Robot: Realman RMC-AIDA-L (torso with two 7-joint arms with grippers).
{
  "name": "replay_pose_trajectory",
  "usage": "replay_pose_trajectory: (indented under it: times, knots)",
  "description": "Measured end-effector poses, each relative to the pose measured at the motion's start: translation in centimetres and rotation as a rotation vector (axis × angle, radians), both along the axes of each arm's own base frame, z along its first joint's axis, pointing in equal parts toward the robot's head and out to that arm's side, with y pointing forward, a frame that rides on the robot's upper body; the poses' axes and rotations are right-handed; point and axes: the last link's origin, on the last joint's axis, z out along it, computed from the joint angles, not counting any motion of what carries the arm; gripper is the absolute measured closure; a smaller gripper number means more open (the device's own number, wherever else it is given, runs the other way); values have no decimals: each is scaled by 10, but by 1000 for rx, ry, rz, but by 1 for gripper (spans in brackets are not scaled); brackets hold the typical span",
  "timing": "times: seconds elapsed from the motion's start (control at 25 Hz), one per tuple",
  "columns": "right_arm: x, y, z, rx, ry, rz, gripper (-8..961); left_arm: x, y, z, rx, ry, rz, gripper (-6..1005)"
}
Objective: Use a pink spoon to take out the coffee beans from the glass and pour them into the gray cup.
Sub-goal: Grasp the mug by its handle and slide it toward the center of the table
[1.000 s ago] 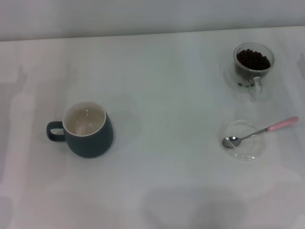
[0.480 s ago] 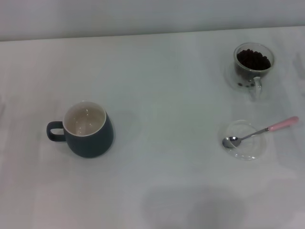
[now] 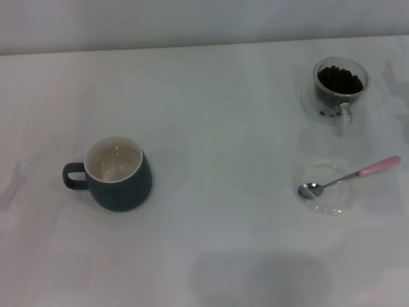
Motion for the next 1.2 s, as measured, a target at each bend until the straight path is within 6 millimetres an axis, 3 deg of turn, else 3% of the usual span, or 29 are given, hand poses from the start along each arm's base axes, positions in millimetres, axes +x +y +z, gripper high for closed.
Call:
replay_pose_trajectory:
  times: [0.2, 0.4, 0.72, 1.2]
  knots:
    - [-7, 9, 2, 2, -2, 17, 94, -11, -31, 4, -63, 59, -32, 112]
    - [-8, 10, 2, 4, -3, 20, 94, -18, -41, 7, -137, 99, -49, 112]
    - [-11, 12, 2, 7, 10, 32, 94, -2, -22, -7, -326, 158, -184, 112]
    - [-17, 14, -2, -2, 17, 55, 94, -4, -8, -19, -416, 204, -152, 111]
